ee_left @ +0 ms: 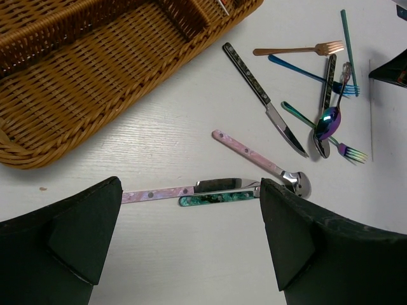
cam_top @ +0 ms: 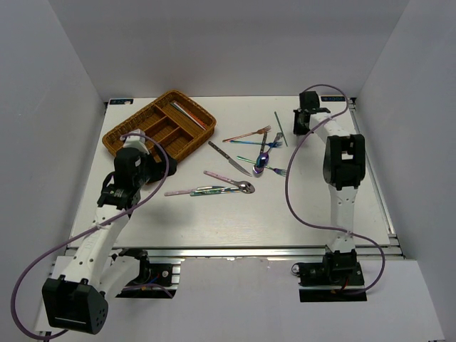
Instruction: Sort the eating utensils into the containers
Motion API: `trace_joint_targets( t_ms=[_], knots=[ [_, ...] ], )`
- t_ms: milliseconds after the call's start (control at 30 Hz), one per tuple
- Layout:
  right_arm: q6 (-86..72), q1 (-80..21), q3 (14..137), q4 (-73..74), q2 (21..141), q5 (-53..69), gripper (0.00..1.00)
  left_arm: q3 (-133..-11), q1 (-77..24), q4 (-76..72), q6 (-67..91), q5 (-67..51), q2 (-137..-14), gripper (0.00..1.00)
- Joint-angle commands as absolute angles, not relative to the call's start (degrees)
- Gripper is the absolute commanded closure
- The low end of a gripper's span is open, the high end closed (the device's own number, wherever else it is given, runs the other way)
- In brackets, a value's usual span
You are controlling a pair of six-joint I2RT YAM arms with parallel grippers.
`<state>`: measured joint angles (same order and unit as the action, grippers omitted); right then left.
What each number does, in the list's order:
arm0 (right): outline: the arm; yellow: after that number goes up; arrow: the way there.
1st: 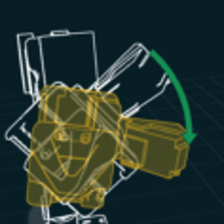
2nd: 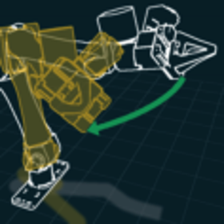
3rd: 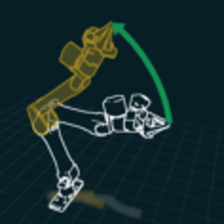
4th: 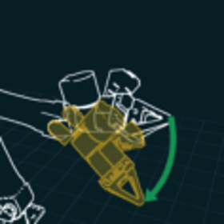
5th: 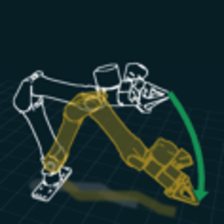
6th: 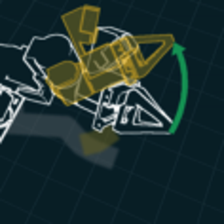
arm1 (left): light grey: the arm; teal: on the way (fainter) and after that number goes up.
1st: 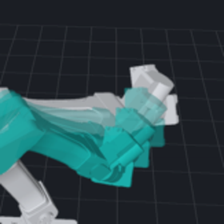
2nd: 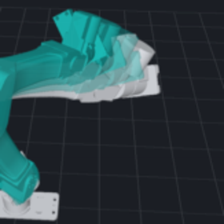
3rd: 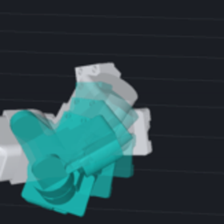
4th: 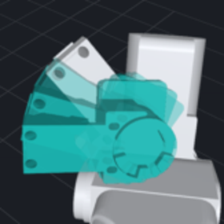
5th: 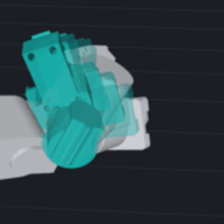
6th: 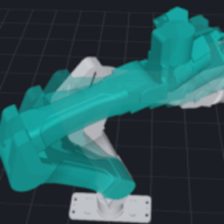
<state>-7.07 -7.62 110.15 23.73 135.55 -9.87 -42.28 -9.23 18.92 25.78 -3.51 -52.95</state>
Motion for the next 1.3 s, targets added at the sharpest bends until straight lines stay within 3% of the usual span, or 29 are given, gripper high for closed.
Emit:
trace_joint_targets(
  t_ms=[0,100,200,300,333,433,633,833,967,1267],
  knots=[
    [-7.0,-5.4,105.8,27.5,130.8,-9.2,1.0,-41.3,-9.3,17.4,26.5,-6.2,-52.0,0.02],
    [-8.4,-4.7,101.0,26.6,125.4,-6.2,1.0,-41.0,-9.2,15.9,28.3,-8.8,-52.4,0.02],
    [-10.9,-4.8,91.9,21.9,116.5,6.7,1.0,-40.5,-9.2,10.3,31.2,-15.2,-52.6,0.02],
    [-15.3,-4.9,77.4,10.8,105.0,21.0,1.0,-35.0,-9.5,-8.0,43.3,-27.6,-52.6,0.02],
    [-16.3,-5.2,74.0,8.0,102.2,23.7,1.0,-31.5,-10.4,-20.8,51.1,-31.0,-53.0,0.02],
    [-20.3,-6.6,64.2,0.5,93.7,32.0,1.0,-29.3,-14.8,-35.3,58.4,-30.9,-55.5,0.02],
    [-33.5,-12.5,49.7,-21.0,78.7,45.4,1.0,-31.2,-23.5,-41.4,58.4,-23.8,-62.3,0.02],
    [-38.5,-19.5,45.6,-27.2,72.2,45.8,1.0,-33.1,-28.4,-43.9,57.6,-21.3,-67.1,0.05],
    [-40.2,-22.0,44.9,-29.6,69.4,39.5,1.0,-33.8,-31.8,-43.5,56.0,-20.7,-69.3,0.04],
    [-44.1,-26.6,46.1,-35.7,69.3,34.5,1.0,-35.3,-39.9,-50.3,54.0,-24.6,-77.0,0.03]
  ],
)
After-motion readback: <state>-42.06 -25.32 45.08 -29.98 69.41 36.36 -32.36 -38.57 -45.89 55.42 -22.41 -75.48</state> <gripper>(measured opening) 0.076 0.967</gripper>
